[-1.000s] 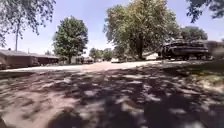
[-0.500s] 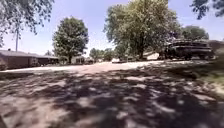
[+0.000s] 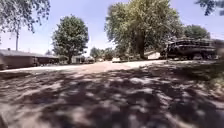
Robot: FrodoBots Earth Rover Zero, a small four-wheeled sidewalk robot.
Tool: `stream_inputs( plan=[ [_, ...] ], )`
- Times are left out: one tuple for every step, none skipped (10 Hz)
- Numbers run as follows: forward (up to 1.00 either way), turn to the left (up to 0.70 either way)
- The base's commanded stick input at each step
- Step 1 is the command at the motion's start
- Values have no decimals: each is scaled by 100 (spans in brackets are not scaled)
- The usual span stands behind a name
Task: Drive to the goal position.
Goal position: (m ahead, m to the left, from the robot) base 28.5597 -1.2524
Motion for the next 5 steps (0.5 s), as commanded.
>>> stream_inputs(
  plan=[
    [70,0],
    [70,0],
    [70,0],
    [70,0],
    [70,0]
  ],
)
